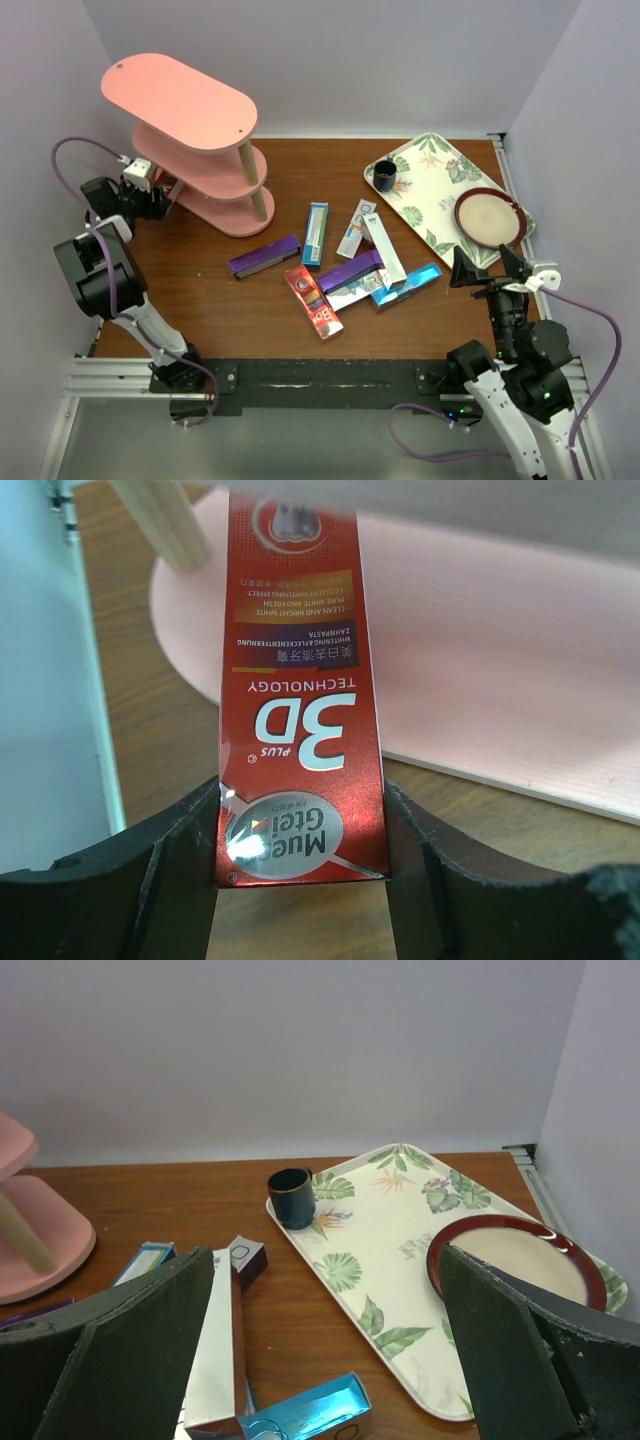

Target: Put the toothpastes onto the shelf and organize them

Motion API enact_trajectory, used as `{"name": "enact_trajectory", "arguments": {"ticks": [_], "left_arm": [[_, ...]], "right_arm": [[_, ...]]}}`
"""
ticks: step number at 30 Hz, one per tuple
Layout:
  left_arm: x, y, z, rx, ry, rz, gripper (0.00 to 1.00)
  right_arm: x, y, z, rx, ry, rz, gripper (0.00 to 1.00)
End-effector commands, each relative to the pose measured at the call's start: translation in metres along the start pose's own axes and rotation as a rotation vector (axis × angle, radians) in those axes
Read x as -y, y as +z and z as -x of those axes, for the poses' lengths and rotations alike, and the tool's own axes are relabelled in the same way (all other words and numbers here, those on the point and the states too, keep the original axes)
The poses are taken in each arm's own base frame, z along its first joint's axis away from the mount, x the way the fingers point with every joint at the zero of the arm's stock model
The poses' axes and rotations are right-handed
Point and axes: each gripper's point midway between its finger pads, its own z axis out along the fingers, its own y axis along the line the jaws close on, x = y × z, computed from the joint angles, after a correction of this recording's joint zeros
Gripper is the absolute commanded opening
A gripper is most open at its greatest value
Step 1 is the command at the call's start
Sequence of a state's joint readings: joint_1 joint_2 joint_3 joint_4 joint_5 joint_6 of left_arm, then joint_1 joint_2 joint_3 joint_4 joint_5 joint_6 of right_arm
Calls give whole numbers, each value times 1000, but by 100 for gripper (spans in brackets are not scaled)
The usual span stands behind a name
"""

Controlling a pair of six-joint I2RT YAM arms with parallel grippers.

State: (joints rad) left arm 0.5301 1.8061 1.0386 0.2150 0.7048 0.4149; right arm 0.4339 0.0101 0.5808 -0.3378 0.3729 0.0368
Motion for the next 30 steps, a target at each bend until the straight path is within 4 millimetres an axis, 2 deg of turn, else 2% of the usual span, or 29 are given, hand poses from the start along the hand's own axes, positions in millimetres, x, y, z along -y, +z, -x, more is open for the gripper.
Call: {"name": "enact_trajectory", "arguments": {"ticks": [1, 2, 10, 11, 13, 15, 19, 20, 22, 30], "left_arm": [[-10, 8, 25, 79, 125, -59, 11], [-13, 10, 30, 86, 142, -59, 11], [-22, 26, 28, 82, 161, -121, 12], [-27, 28, 30, 82, 172, -118, 13], [-30, 31, 30, 80, 175, -122, 14], [-35, 33, 36, 98, 186, -133, 20], [-42, 39, 39, 100, 186, -144, 21], [-42, 43, 32, 89, 182, -151, 23], [-43, 45, 32, 89, 187, -157, 27], [-43, 58, 23, 100, 167, -208, 29]], "right_arm": [[-2, -2, 10, 49, 0, 21, 99], [-3, -1, 10, 48, 0, 23, 99], [-5, 1, 8, 44, -10, 33, 98], [-5, 1, 8, 44, -11, 32, 99], [-6, 3, 4, 25, -20, 31, 99], [-6, 5, 2, 17, -25, 33, 99], [-8, 7, 0, 11, -25, 39, 99], [-8, 7, 0, 9, -26, 39, 99], [-8, 8, -1, 2, -29, 36, 99], [-9, 13, -7, -25, -69, 37, 99]]}}
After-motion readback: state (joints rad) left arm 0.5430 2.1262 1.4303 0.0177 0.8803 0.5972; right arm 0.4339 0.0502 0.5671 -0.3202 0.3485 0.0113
